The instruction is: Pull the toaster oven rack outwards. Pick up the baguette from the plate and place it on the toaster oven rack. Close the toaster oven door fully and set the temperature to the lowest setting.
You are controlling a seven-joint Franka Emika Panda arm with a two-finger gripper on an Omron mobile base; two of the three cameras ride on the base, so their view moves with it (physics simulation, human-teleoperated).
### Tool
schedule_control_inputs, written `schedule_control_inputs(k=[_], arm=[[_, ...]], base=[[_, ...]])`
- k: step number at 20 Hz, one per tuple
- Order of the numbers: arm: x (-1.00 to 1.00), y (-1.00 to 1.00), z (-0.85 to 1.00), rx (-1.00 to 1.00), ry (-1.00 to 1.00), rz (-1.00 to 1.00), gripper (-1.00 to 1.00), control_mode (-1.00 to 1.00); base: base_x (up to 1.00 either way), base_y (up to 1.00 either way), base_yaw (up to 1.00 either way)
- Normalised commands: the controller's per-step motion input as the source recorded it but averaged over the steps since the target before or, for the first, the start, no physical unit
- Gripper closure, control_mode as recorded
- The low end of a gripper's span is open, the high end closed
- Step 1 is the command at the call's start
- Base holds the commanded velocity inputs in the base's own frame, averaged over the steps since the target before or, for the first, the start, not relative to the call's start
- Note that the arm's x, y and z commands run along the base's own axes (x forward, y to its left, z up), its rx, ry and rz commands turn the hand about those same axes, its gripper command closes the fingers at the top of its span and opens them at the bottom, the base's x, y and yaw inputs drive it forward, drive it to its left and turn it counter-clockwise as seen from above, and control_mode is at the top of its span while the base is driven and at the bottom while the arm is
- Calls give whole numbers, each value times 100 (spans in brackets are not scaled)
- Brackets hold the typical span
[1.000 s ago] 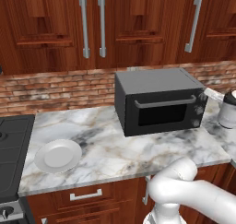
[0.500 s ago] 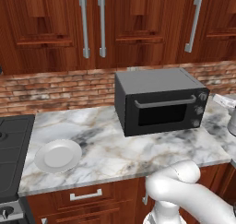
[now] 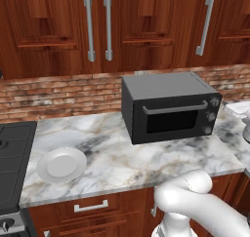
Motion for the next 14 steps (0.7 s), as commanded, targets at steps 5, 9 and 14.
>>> schedule_control_inputs(k=[5,9,14], arm=[[0,0,0,-18,-15,17,-100,-100],[1,0,0,-10,-9,16,-100,-100],[22,-1,0,-9,0,5,-100,-100]], base=[[0,0,0],[0,0,0],[0,0,0]])
